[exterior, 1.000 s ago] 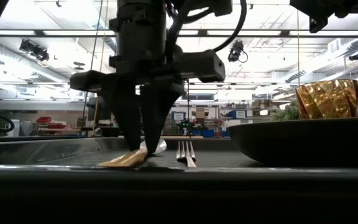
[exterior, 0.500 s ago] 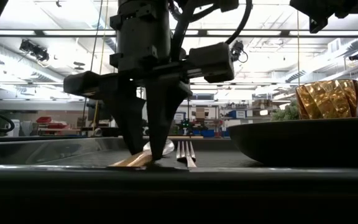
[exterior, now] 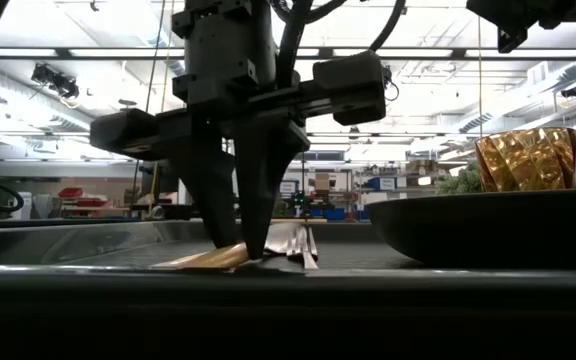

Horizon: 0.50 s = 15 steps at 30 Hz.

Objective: Pick and place plate/cup/fork/spoon on tray
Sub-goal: Put the yellow spoon to the left side of the orange fork on the black serving tray

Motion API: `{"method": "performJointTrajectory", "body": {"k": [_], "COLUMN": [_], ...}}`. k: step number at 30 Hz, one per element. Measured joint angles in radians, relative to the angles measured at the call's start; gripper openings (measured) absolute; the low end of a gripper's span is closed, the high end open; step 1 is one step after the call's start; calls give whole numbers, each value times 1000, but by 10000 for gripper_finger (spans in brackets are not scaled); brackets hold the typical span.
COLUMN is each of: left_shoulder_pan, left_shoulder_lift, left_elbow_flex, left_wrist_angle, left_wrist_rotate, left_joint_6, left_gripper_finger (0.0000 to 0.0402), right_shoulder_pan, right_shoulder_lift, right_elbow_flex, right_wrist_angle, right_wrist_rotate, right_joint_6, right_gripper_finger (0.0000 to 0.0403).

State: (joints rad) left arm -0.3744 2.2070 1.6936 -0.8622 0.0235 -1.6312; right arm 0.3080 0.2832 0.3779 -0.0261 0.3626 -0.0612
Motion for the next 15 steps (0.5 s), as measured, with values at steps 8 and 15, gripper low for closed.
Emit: {"method": "performJointTrajectory", "body": {"k": [8,15], "left_shoulder_pan": [-23,-34], "left_shoulder_lift": [0,-1], "left_elbow_flex": [0,0], "left_wrist_angle": [1,-15], "left_wrist_rotate": [9,-22], "left_joint_6": [-89,-167], "left_gripper_finger": [74,65], "right_shoulder_pan": [0,0], "right_shoulder_lift": [0,0], "right_elbow_flex": [0,0], "right_wrist_angle": [0,1], "right_wrist_rotate": [0,0], "right_joint_6": [-2,-10], "right_gripper_finger": [142,142]}}
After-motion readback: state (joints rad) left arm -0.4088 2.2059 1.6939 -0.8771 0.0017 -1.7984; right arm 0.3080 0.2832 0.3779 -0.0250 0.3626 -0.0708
